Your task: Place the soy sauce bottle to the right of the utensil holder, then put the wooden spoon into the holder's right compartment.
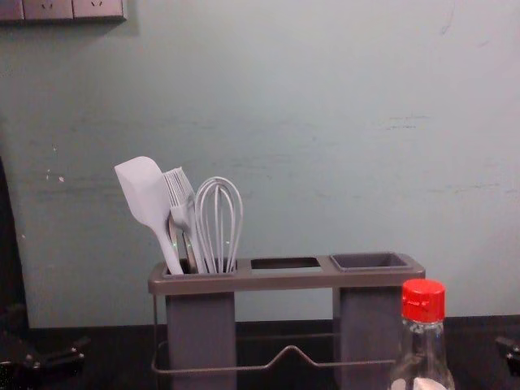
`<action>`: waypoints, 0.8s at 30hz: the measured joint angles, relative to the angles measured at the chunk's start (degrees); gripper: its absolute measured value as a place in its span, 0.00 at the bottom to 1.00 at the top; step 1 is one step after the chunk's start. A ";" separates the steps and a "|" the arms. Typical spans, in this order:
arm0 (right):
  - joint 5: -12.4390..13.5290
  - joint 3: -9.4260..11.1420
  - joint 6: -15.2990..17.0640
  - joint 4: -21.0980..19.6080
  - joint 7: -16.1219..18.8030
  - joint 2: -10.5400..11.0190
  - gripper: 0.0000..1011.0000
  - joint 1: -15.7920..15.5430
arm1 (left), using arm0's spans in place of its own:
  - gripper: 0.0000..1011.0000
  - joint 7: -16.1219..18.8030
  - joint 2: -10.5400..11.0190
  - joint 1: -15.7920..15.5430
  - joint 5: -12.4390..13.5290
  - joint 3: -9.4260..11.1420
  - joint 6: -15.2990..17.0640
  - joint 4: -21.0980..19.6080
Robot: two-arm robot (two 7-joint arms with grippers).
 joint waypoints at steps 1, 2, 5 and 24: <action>0.00 0.00 0.00 0.00 0.00 0.00 0.99 0.00 | 0.99 0.00 0.00 0.00 0.00 0.00 0.00 0.00; 0.00 0.00 0.00 0.00 0.00 0.00 0.99 0.00 | 0.99 0.00 0.00 0.00 0.00 0.00 0.00 0.00; 0.00 0.00 0.00 0.00 0.00 0.00 0.99 0.00 | 0.99 0.00 0.00 0.00 0.00 0.00 0.00 0.00; 0.00 0.00 0.00 0.00 0.00 0.00 0.99 0.00 | 0.99 0.00 0.00 0.00 0.00 0.00 0.00 0.00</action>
